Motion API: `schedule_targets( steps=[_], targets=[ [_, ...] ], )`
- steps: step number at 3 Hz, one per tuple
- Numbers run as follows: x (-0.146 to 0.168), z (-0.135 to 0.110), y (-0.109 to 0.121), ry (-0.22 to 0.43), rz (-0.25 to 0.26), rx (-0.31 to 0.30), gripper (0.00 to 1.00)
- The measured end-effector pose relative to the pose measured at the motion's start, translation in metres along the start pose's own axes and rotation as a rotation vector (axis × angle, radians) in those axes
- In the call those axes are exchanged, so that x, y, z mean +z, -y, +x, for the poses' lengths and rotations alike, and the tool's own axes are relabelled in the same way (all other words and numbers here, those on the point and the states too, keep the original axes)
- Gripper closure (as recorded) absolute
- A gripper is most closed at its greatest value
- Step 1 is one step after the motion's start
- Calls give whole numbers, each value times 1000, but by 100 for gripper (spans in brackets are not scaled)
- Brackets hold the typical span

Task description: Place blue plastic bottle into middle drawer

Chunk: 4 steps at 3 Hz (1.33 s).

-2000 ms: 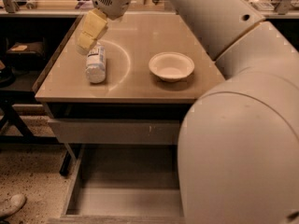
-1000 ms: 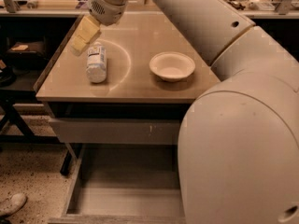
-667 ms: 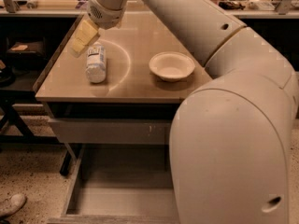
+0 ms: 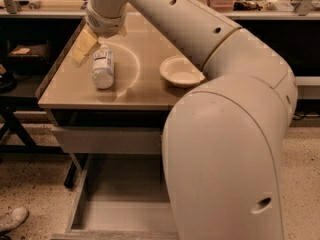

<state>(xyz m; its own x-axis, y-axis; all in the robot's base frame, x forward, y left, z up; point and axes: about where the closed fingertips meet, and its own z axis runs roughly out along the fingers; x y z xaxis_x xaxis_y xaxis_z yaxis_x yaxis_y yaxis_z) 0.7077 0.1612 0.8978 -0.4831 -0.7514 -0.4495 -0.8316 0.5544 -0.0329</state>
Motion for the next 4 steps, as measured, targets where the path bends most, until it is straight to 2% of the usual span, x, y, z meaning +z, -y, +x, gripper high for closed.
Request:
schedule_targets(
  steps=[2, 4],
  targets=[
    [25, -2, 0, -64, 3, 30, 0],
    [51, 8, 29, -109, 3, 99, 0]
  ],
)
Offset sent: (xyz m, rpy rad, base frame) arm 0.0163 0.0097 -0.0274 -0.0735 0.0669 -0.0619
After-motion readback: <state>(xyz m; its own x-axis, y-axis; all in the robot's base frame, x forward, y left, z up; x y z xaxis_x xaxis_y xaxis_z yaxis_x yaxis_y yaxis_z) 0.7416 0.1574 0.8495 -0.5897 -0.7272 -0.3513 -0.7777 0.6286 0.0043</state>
